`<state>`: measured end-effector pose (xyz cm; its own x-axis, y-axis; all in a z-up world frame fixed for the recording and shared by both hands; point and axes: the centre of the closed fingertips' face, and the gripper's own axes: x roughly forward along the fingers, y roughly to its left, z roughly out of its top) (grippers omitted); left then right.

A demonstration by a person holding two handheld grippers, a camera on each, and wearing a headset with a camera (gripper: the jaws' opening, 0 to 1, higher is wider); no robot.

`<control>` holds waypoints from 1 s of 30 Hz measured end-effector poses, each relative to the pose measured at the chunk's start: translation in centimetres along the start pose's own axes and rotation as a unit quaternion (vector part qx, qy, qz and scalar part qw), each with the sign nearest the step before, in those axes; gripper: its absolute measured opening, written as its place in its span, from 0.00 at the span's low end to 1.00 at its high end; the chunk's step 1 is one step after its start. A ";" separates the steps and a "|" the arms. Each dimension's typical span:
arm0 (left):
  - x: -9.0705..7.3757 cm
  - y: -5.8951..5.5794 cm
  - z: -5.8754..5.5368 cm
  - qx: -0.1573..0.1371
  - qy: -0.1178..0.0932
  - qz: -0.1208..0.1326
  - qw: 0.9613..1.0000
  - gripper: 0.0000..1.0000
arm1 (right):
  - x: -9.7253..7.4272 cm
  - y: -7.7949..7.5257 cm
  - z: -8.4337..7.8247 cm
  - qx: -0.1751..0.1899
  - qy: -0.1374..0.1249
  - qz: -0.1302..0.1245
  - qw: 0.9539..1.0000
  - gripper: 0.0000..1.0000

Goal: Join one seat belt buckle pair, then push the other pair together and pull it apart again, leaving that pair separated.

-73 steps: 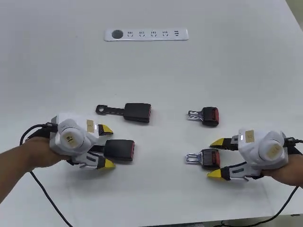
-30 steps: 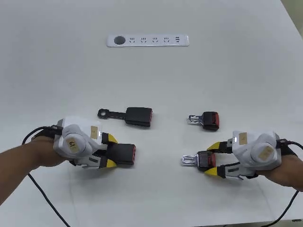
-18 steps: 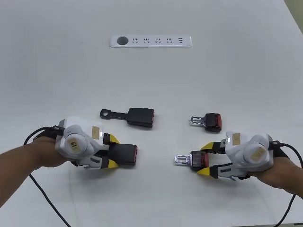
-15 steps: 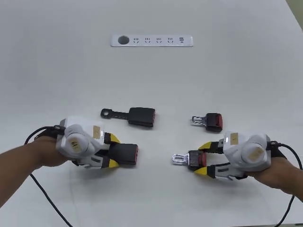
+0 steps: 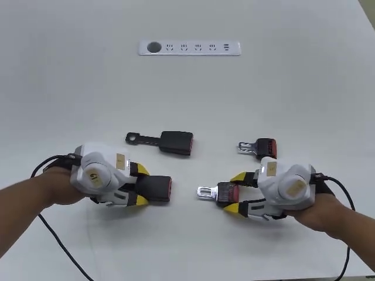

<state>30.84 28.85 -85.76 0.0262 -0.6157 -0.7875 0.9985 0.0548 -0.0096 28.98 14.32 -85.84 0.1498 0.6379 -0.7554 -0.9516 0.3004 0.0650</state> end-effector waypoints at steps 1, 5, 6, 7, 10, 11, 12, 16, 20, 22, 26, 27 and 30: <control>0.0 0.0 0.0 0.000 0.000 0.000 1.000 0.35 | 0.3 0.1 0.4 -0.001 -0.001 -0.001 1.000 0.36; 0.0 0.0 0.0 -0.001 0.002 0.001 1.000 0.35 | 1.2 0.3 1.4 -0.003 -0.006 -0.001 1.000 0.36; 0.0 0.0 0.0 -0.001 0.002 0.001 1.000 0.35 | 1.3 0.4 1.5 -0.003 -0.006 -0.002 1.000 0.36; 0.0 0.0 0.0 -0.001 0.003 0.001 1.000 0.35 | 1.5 0.4 1.8 -0.003 -0.006 -0.002 1.000 0.36; 0.0 0.0 0.0 -0.001 0.003 0.001 1.000 0.35 | 1.9 0.5 2.1 -0.013 -0.001 -0.007 1.000 0.36; 0.0 0.0 0.0 -0.002 0.003 0.001 1.000 0.35 | 2.1 0.5 2.4 -0.014 0.000 -0.009 1.000 0.36; 0.0 0.0 0.0 -0.002 0.004 0.002 1.000 0.35 | 2.2 0.5 2.5 -0.012 0.000 -0.010 1.000 0.36; 0.0 0.0 0.0 -0.001 0.005 0.002 1.000 0.35 | 2.8 0.4 3.1 -0.002 0.003 -0.013 1.000 0.36; 0.0 0.0 0.1 -0.001 0.006 0.002 1.000 0.35 | 3.4 0.5 3.7 -0.003 0.007 -0.011 1.000 0.36; 0.0 0.0 0.1 -0.001 0.008 0.002 1.000 0.35 | 3.6 0.7 4.0 -0.003 0.006 -0.010 1.000 0.36; 0.1 0.0 0.0 -0.002 0.009 0.002 1.000 0.35 | 3.9 0.9 4.3 -0.013 0.005 -0.003 1.000 0.36; 0.1 0.0 0.0 -0.001 0.010 0.001 1.000 0.35 | 4.0 1.0 4.4 -0.012 0.003 0.001 1.000 0.36; 0.2 0.0 0.0 0.001 0.011 0.000 1.000 0.35 | 4.3 1.1 4.8 -0.016 0.000 0.002 1.000 0.36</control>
<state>30.85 28.72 -85.87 0.0258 -0.5978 -0.8012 0.9985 0.0535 -0.0077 29.87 20.84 -85.90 0.1452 0.6396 -0.7549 -0.9604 0.2744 0.0478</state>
